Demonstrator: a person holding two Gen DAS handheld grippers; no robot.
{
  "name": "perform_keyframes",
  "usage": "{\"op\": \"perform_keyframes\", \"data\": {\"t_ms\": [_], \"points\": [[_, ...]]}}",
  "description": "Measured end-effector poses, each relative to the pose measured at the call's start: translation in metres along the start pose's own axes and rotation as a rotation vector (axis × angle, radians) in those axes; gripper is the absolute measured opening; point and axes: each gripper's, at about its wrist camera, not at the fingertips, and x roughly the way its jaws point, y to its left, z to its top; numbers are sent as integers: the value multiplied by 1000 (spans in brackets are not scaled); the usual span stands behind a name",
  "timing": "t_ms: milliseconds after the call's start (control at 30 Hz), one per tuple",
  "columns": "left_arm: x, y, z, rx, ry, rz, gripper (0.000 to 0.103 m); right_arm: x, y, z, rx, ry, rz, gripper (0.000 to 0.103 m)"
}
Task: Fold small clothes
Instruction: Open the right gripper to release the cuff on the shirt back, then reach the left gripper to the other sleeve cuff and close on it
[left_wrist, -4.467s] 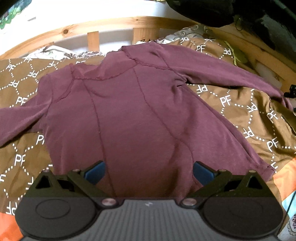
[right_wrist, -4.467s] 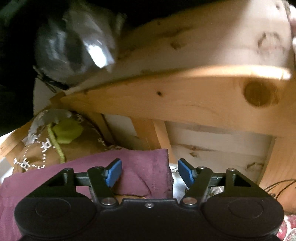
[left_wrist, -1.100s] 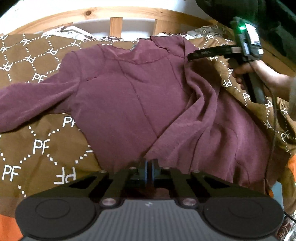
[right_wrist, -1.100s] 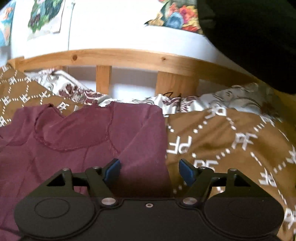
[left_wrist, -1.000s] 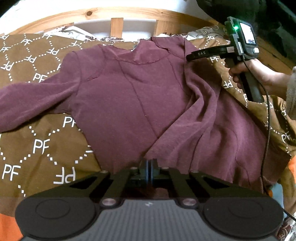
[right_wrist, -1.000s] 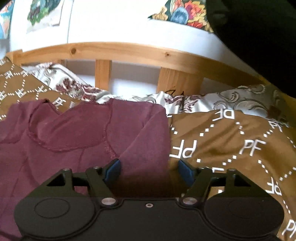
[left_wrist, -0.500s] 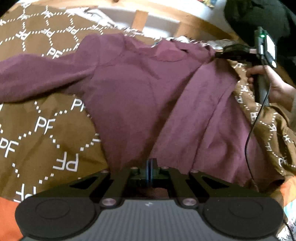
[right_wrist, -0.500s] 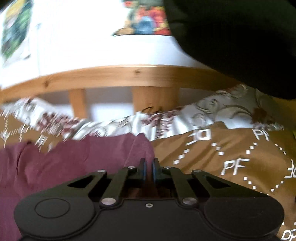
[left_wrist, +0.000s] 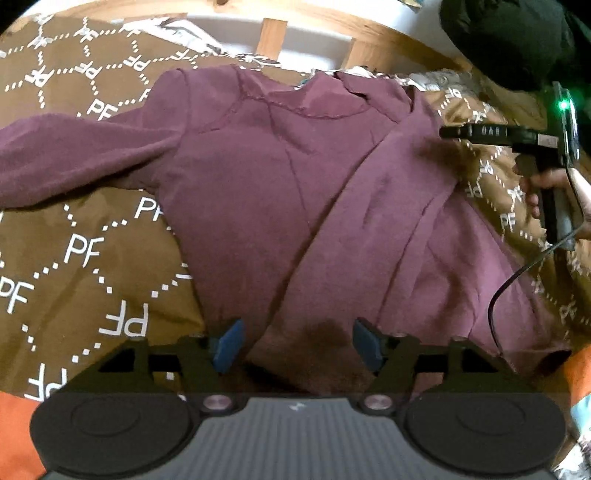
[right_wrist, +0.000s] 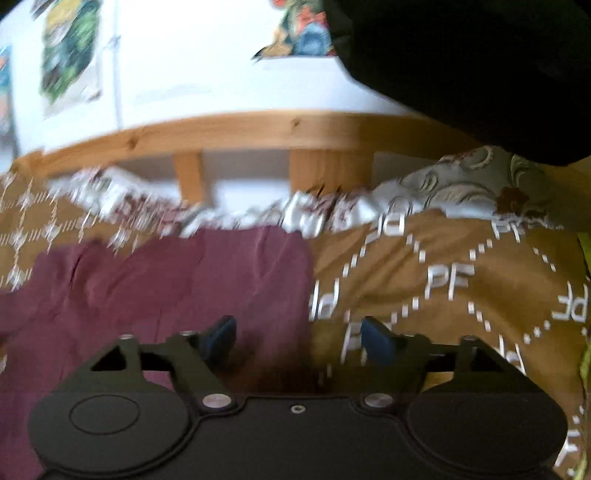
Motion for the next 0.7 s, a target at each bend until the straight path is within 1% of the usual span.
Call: {"op": "perform_keyframes", "data": {"t_ms": [100,167,200,267,367,400,433,467,500,600,700], "points": [[2,-11,-8,56,12,43,77,-1,10,-20,-116,26,-70,85],[4,-17,-14,105,25,75,77,2,14,-34,-170,45,-120,91],[5,-21,-15,134,31,93,77,5,14,-40,-188,60,-142,92],[6,-25,-18,177,33,117,77,9,9,-49,-191,76,-152,94],[4,-25,-16,171,42,117,78,4,2,-52,-146,63,-166,97],[3,-24,-16,160,45,114,82,1,2,-52,-135,62,-170,97],[1,-22,-15,141,44,108,85,-3,2,-52,-130,59,-169,97],[-3,-20,-14,114,38,108,92,-8,4,-52,-128,55,-164,97],[-6,-17,-14,90,31,115,95,-14,6,-52,-125,50,-153,97],[-16,-6,-12,33,13,138,99,-45,16,-57,-82,9,-92,101],[-29,11,-9,0,6,206,100,-78,27,-67,-38,-54,13,102]]}}
